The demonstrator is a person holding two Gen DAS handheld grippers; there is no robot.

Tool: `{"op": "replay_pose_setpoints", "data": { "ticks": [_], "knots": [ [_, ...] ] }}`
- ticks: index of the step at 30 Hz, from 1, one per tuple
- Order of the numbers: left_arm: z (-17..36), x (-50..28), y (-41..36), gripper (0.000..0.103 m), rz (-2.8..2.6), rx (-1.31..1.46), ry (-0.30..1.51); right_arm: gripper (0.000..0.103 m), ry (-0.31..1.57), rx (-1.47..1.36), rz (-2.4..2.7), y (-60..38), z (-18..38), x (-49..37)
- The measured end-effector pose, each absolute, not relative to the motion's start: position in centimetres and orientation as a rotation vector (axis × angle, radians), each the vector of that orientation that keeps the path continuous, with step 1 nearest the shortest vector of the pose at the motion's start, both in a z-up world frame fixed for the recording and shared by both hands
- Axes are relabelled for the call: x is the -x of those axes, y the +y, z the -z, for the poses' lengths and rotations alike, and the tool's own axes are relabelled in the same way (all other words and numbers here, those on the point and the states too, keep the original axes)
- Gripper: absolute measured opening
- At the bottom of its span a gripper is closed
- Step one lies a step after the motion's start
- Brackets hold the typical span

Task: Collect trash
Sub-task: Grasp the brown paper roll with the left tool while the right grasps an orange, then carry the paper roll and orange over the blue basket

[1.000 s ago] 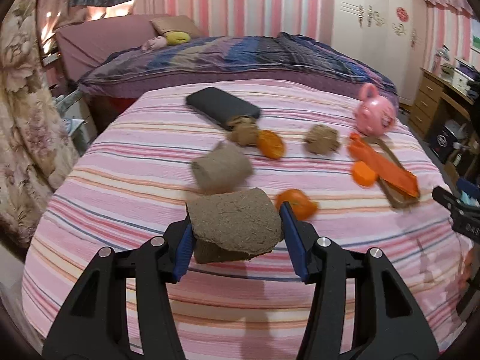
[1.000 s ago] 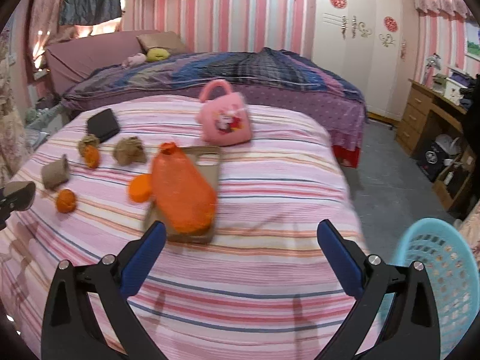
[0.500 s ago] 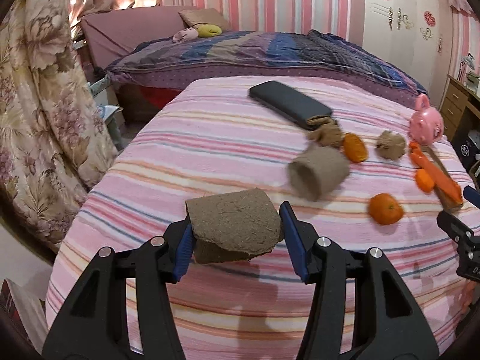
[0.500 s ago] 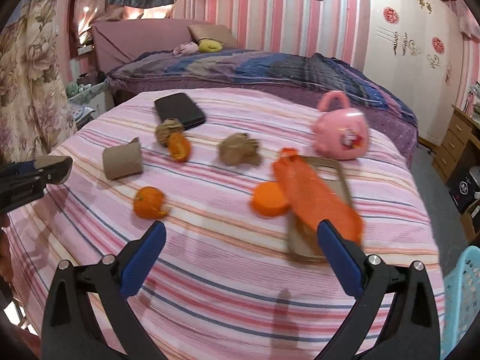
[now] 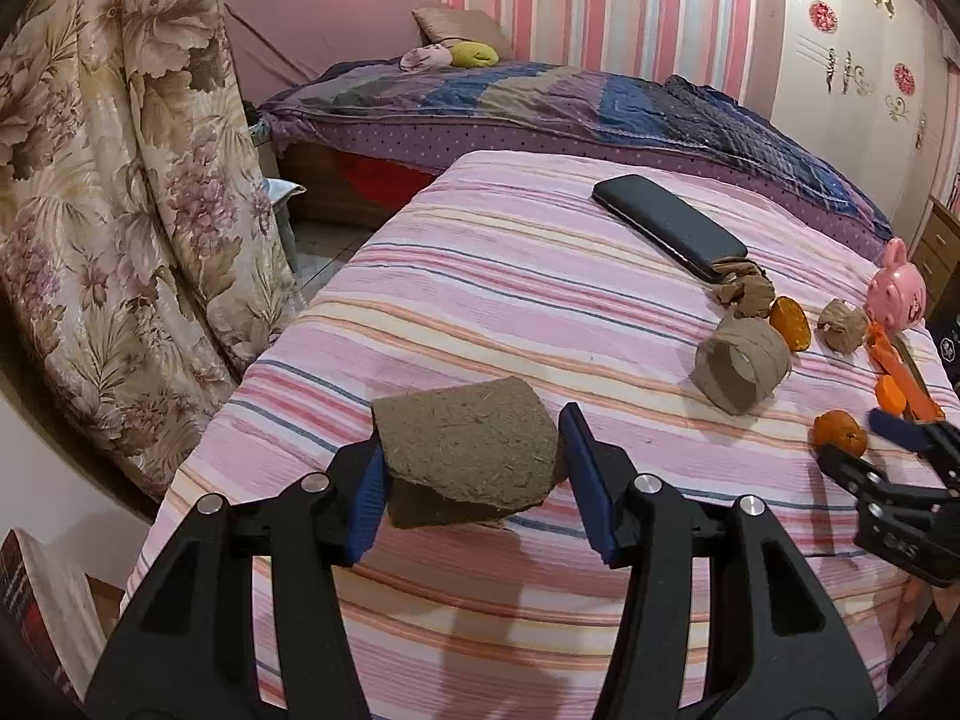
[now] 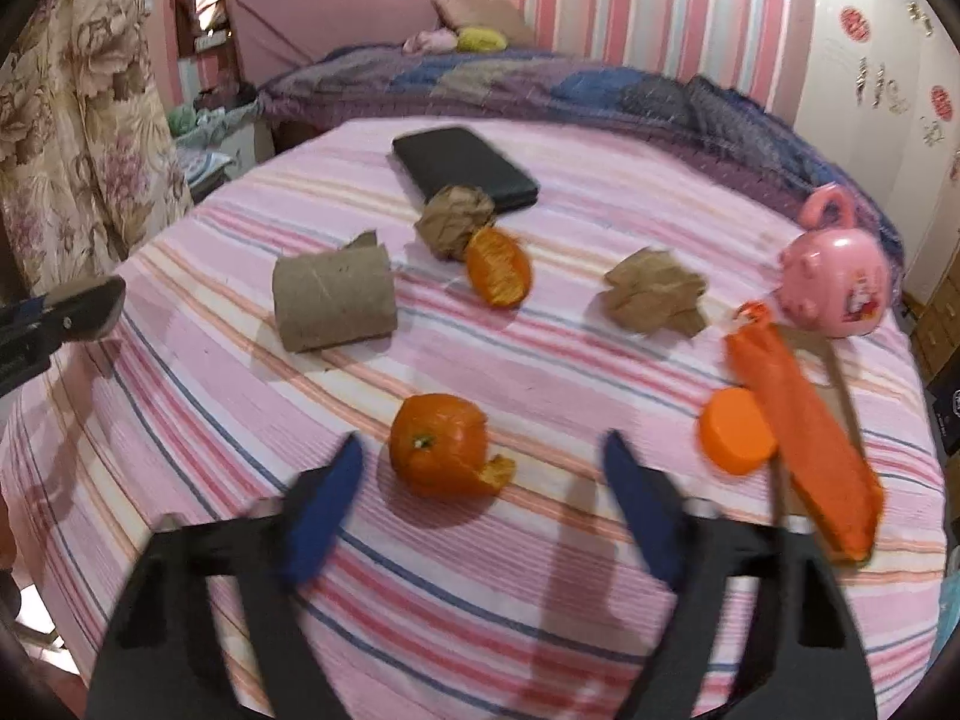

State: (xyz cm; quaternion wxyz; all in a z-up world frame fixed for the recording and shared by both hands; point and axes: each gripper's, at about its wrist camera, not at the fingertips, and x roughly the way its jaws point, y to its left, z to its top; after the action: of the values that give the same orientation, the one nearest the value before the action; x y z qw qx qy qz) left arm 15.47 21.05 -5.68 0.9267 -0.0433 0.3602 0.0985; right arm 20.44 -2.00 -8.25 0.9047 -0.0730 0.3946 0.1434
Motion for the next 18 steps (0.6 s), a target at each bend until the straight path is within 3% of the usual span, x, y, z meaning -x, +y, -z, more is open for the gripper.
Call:
{"op": "replay_pose_setpoints", "data": {
  "ticks": [4,7,18],
  "knots": [
    [5.4,-15.4,20.6,0.052,-0.191,0.08,0.73,0.04,0.821,0.156,-0.341,-1.9,8.6,-20.6],
    [5.3,-15.4,19.9,0.052,-0.183,0.076,0.728,0.032,0.787,0.17,-0.351,-2.0,8.2,-19.9],
    [3.8,-15.2,15.0,0.052,-0.112,0.077,0.697,0.029,0.697,0.172,-0.274,-8.2,5.3,-16.3]
  ]
}}
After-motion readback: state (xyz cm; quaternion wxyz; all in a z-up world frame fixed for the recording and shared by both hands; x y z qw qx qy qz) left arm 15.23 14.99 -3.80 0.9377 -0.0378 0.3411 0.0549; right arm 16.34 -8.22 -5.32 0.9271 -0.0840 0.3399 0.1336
